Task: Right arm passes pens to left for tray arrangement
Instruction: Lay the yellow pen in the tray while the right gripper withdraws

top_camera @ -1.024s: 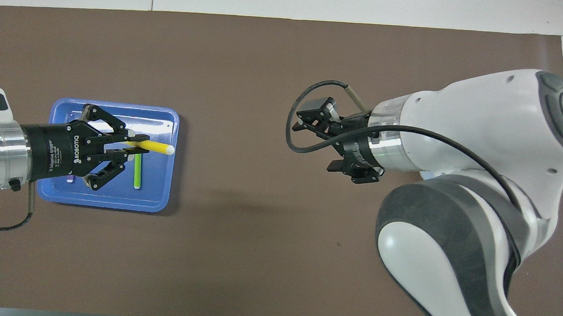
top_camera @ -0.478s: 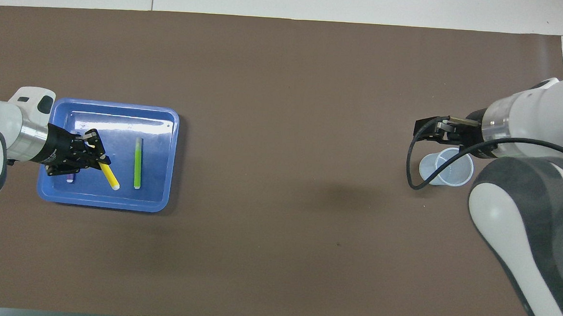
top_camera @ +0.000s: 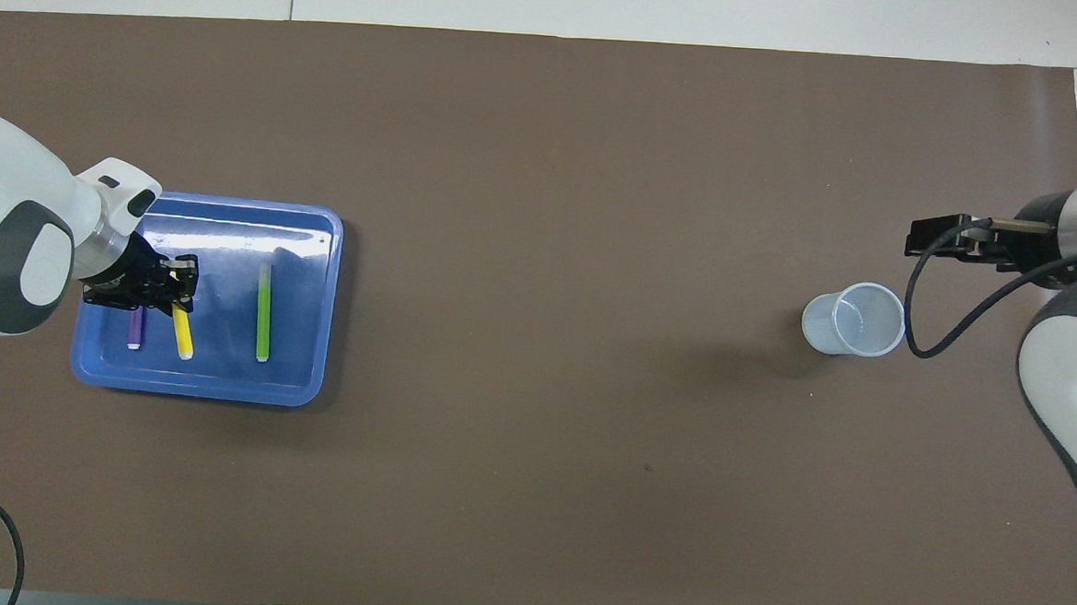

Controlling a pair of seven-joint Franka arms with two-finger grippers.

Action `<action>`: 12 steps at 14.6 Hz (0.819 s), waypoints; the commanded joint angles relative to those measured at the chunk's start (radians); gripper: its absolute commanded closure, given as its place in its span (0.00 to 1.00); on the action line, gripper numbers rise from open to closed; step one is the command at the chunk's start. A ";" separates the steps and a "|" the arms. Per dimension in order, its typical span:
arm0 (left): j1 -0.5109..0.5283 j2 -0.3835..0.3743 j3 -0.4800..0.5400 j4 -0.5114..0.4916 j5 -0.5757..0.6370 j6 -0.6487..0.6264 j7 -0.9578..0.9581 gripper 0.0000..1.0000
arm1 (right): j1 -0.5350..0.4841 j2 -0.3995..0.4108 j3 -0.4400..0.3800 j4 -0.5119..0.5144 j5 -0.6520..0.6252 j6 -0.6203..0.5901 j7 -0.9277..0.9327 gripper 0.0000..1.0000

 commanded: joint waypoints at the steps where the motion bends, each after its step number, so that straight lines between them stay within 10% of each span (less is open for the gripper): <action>1: -0.010 0.036 0.002 0.032 0.039 0.018 0.017 1.00 | 0.005 0.009 0.003 0.089 -0.065 -0.091 -0.013 0.00; 9: -0.020 0.041 0.001 0.018 0.071 0.042 0.086 1.00 | 0.007 -0.001 -0.018 0.109 -0.046 -0.168 -0.013 0.00; 10: -0.022 0.041 0.001 0.015 0.071 0.045 0.089 0.63 | 0.002 -0.004 -0.021 0.111 -0.046 -0.176 -0.019 0.00; 11: -0.022 0.039 0.001 0.014 0.071 0.045 0.090 0.01 | -0.006 -0.006 -0.023 0.114 -0.048 -0.194 -0.033 0.00; 12: -0.020 0.039 0.001 0.014 0.069 0.045 0.090 0.00 | -0.022 -0.004 -0.021 0.118 -0.048 -0.210 -0.044 0.00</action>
